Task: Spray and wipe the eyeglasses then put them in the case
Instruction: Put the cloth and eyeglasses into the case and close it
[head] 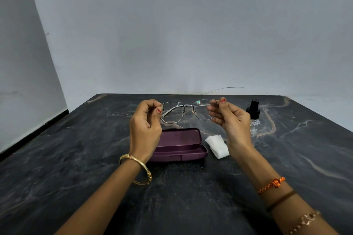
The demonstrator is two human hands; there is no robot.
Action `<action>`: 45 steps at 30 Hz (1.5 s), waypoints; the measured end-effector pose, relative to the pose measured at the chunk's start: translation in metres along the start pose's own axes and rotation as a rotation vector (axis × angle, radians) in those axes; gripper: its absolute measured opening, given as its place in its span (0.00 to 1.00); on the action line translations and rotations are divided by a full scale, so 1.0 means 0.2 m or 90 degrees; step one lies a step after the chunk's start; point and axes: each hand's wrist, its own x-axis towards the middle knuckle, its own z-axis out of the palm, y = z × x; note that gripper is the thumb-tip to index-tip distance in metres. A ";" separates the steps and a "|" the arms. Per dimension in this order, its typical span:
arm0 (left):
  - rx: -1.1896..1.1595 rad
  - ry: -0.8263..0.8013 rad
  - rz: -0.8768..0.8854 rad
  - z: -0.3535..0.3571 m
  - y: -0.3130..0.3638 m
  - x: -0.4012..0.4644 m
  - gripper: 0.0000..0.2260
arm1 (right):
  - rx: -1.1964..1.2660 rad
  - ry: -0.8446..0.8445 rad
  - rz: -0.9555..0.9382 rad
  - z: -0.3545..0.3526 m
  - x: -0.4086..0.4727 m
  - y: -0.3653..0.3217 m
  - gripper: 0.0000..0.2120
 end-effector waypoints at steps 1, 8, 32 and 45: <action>0.000 0.001 -0.001 0.00 0.00 0.00 0.06 | -0.002 -0.001 -0.001 0.00 0.00 0.00 0.10; -0.038 0.014 -0.020 0.00 -0.01 0.01 0.11 | 0.006 -0.007 -0.021 -0.01 0.01 0.02 0.09; -0.170 0.051 -0.159 0.01 -0.02 0.02 0.11 | -0.064 0.004 -0.071 0.01 0.00 0.07 0.10; -0.185 0.038 -0.219 -0.01 -0.06 0.03 0.07 | 0.004 0.059 0.119 0.00 -0.01 0.09 0.04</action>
